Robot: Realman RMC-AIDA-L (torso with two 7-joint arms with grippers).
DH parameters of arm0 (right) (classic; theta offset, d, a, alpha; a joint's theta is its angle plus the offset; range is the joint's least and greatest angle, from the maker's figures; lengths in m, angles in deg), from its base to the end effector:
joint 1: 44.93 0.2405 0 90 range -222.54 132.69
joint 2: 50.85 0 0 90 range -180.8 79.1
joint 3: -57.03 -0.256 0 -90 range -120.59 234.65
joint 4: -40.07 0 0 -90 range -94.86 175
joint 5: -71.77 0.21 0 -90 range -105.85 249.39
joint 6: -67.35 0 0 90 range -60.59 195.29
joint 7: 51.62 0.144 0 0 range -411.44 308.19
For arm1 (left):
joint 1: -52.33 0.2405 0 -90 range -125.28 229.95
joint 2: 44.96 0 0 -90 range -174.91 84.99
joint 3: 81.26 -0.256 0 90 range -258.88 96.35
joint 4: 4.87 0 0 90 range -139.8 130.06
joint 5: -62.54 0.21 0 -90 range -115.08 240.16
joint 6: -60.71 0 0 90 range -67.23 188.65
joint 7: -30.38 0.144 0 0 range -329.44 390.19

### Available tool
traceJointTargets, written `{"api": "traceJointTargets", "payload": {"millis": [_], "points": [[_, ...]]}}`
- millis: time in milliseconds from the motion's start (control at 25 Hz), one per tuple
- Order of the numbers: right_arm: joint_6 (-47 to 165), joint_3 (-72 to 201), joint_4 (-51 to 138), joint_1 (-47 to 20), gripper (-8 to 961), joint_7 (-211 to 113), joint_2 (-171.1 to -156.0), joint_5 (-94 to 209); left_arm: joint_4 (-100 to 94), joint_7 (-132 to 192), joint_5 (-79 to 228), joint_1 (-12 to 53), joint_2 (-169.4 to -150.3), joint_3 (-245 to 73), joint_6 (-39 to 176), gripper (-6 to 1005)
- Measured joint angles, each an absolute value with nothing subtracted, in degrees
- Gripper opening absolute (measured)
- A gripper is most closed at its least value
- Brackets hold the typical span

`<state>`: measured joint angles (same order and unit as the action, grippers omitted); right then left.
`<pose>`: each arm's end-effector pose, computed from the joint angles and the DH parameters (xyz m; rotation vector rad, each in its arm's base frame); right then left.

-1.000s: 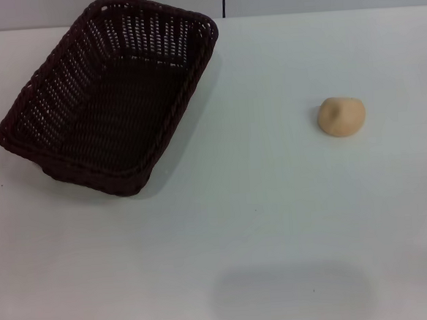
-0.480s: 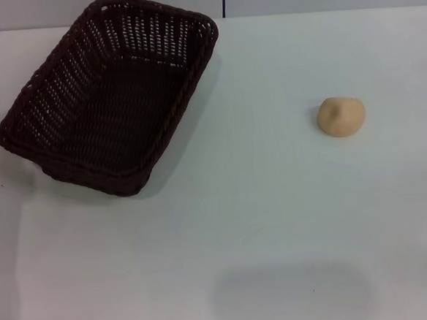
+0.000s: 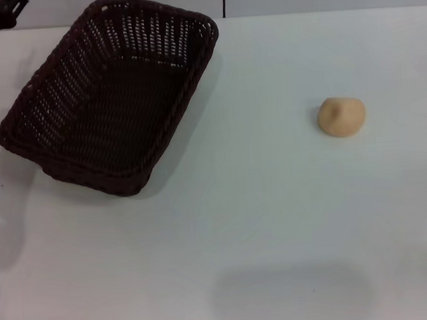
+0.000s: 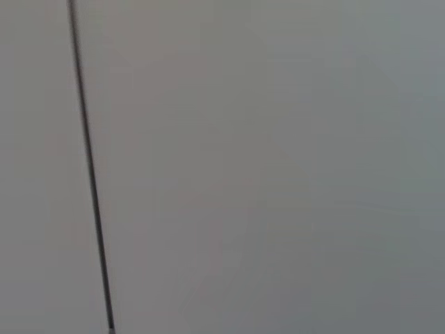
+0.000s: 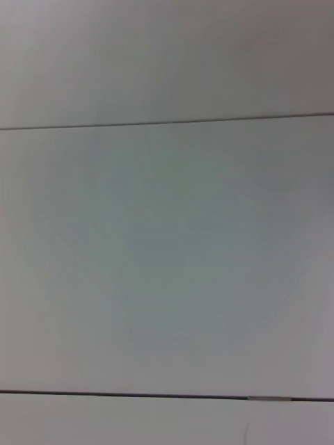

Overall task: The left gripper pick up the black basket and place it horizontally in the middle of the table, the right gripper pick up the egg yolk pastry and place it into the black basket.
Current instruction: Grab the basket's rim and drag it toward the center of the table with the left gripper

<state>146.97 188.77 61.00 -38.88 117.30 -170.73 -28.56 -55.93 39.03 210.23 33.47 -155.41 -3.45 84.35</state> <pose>0.4005 0.2168 0.0355 -0.9435 0.6114 0.4457 -0.2773 0.4080 0.0588 -1.6111 -0.5168 -0.5069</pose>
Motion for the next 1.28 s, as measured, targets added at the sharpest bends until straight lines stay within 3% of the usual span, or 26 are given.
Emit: {"api": "traceJointTargets", "payload": {"millis": [120, 360, 480, 520, 720, 1280], "points": [[147.0, 188.8, 61.1, -38.9, 729, 117.3, -170.73, -28.5, -70.8, 39.3, 217.3, 36.4, -155.64, 2.2, 65.8, 779], [146.8, 188.8, 61.2, -38.6, 730, 117.3, -170.73, -28.5, -84.2, 41.6, 218.2, 35.7, -155.78, 7.2, 41.8, 776], [146.4, 188.8, 61.3, -38.4, 730, 117.3, -170.73, -28.5, -89.3, 48.1, 218.0, 32.9, -158.07, 11.9, 28.2, 774], [146.2, 188.8, 61.3, -38.4, 730, 117.3, -170.73, -28.5, -91.2, 53.2, 218.0, 30.0, -160.35, 16.3, 18.7, 774], [146.1, 188.9, 61.3, -38.4, 730, 117.3, -170.73, -28.5, -92.1, 60.3, 218.0, 22.4, -163.15, 24.3, 0.4, 770], [146.0, 189.7, 61.3, -38.9, 729, 117.3, -170.73, -28.6, -82.7, 58.9, 227.8, 14.5, -163.21, 22.7, -1.0, 757]]}}
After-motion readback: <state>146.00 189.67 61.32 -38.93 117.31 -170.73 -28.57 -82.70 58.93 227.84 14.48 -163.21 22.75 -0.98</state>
